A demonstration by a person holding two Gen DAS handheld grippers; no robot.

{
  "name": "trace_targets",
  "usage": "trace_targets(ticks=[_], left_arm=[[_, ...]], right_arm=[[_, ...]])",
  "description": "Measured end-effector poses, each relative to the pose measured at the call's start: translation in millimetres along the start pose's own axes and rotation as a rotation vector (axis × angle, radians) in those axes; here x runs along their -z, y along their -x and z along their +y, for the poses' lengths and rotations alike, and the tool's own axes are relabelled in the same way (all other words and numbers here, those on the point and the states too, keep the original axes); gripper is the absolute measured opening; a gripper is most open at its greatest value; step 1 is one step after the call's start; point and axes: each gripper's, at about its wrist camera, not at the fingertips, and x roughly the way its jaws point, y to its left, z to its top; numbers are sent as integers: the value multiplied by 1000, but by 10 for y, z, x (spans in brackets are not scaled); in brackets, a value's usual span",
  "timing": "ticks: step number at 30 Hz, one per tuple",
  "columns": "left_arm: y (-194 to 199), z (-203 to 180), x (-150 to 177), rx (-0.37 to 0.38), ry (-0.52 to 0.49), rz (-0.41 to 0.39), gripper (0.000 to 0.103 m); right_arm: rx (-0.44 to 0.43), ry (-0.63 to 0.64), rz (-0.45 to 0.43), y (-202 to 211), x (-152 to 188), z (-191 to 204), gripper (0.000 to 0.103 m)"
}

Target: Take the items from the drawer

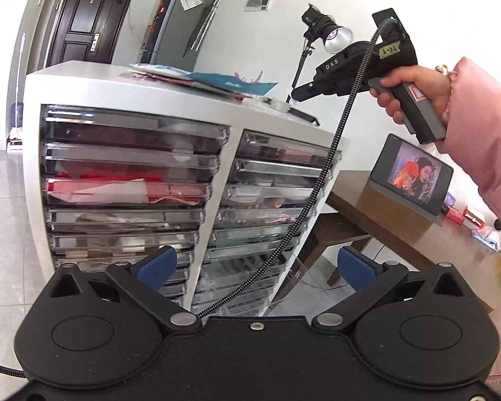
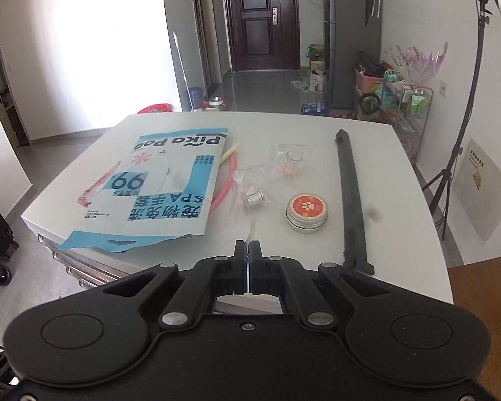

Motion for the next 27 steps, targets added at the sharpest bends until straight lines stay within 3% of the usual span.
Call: trace_targets(ticks=[10, 13, 21, 22, 23, 25, 27], left_arm=[[-141, 145, 51, -31, 21, 67, 103], [-151, 126, 65, -30, 15, 76, 103], [-181, 63, 89, -29, 8, 93, 103], [-185, 48, 91, -30, 5, 96, 103], [-189, 28, 93, -31, 3, 100, 103], [-197, -21, 93, -37, -5, 108, 103], [-198, -81, 93, -42, -19, 118, 103]], right_arm=[[38, 24, 42, -221, 37, 19, 2], [41, 21, 25, -198, 47, 3, 25], [-20, 41, -87, 128, 178, -31, 56], [-35, 51, -98, 177, 224, -30, 67], [-49, 63, -108, 226, 275, -26, 86], [-75, 103, -122, 328, 403, -3, 103], [-98, 158, -132, 430, 545, 25, 103]])
